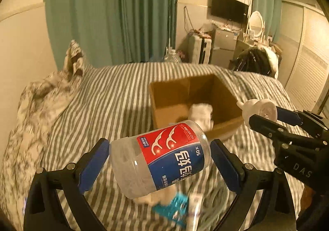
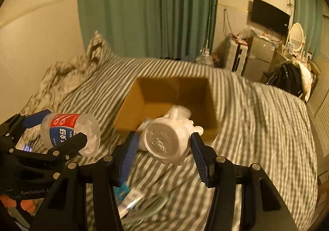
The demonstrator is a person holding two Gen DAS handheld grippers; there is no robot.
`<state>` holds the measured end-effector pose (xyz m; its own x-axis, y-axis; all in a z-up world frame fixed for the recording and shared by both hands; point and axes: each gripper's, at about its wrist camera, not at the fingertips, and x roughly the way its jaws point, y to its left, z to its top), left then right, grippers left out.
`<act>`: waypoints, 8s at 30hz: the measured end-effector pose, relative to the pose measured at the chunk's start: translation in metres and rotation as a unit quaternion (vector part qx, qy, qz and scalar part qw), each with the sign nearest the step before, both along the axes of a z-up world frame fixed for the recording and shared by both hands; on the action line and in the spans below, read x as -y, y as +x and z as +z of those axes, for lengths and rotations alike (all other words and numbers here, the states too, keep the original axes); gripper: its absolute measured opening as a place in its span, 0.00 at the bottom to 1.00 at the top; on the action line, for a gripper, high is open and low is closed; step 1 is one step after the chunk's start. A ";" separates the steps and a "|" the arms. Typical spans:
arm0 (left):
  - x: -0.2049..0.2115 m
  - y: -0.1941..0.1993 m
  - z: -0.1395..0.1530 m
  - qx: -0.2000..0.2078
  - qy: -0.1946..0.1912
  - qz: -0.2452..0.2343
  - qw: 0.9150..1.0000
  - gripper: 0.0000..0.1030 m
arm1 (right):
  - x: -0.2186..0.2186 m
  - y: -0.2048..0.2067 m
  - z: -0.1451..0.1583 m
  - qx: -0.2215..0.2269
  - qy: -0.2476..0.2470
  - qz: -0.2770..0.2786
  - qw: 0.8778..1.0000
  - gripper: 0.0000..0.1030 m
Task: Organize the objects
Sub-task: 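Lower the bottle and figurine into the box and open both tools, then move both tools back from the box to the item pile, then grasp the white lace cloth with the left tool while the right tool grasps the grey-green handle, then drop the cloth and handle into the box by opening both tools, then move both tools back from the box to the remaining items, then grasp the teal blister pack with the left tool while the right tool grasps the white toothpaste tube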
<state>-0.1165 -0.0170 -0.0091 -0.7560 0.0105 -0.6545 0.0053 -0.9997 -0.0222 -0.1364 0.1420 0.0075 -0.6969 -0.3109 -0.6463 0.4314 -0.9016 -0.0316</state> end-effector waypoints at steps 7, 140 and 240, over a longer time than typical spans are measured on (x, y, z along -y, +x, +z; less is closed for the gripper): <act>-0.010 -0.077 -0.005 0.008 -0.008 -0.005 1.000 0.97 | -0.003 -0.073 0.007 0.006 -0.011 -0.019 1.000 0.51; -0.002 0.006 -0.031 0.052 0.032 -0.051 0.997 0.23 | -0.002 0.020 0.034 -0.027 0.001 -0.019 0.999 0.09; 0.015 0.029 -0.178 0.210 0.024 0.068 0.975 1.00 | 0.002 0.027 -0.121 0.128 0.069 -0.025 0.989 0.22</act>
<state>-0.0875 -0.0321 -0.1874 -0.4185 -0.0328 -0.9076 0.1573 -0.9869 -0.0369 -0.1090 0.1396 -0.1137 -0.5178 -0.1770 -0.8370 0.3967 -0.9165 -0.0516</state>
